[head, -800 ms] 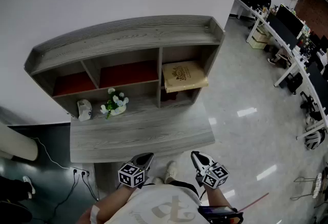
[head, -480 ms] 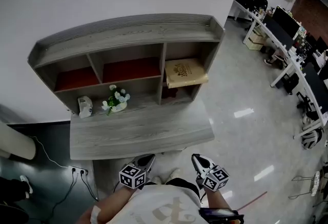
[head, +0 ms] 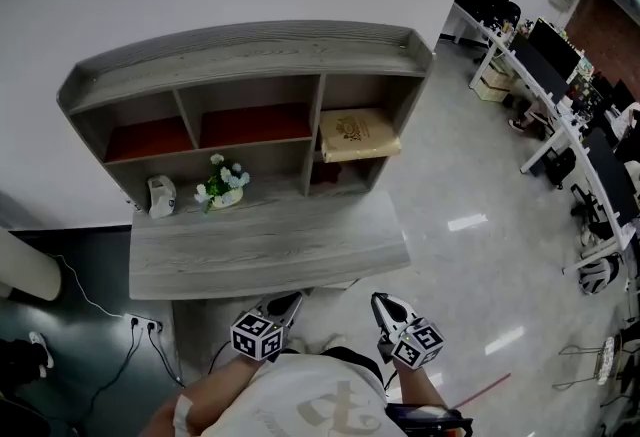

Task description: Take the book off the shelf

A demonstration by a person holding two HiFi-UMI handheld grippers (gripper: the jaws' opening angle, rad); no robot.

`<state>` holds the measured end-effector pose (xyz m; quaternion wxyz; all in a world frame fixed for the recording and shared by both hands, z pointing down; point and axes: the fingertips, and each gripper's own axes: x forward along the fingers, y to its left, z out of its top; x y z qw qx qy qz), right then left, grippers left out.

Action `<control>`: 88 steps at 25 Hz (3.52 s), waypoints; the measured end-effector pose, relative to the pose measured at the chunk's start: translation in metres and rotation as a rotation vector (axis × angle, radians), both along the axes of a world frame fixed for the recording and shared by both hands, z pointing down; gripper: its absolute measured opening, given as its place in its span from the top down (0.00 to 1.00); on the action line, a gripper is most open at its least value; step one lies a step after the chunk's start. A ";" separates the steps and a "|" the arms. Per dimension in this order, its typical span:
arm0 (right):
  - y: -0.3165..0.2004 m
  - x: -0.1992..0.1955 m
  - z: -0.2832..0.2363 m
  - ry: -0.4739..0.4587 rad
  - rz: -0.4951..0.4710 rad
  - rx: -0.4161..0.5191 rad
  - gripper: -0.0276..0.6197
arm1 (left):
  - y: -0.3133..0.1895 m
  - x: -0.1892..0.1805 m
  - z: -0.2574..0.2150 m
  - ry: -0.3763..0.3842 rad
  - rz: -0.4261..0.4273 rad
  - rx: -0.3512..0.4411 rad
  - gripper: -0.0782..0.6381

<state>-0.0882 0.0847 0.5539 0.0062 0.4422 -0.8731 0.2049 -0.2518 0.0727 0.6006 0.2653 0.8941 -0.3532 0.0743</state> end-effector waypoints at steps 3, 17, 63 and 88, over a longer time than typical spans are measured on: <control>0.009 0.007 0.001 0.000 -0.003 -0.003 0.95 | 0.006 0.004 0.000 0.001 0.010 0.004 0.89; 0.015 0.016 0.017 0.018 0.056 -0.029 0.95 | 0.011 0.008 0.000 -0.007 0.028 0.001 0.89; -0.137 0.107 0.041 0.067 -0.016 -0.055 0.95 | -0.093 0.096 0.016 -0.106 -0.022 -0.048 0.89; -0.231 0.137 0.041 0.016 -0.257 -0.006 0.95 | -0.166 0.161 -0.012 -0.223 -0.110 0.058 0.89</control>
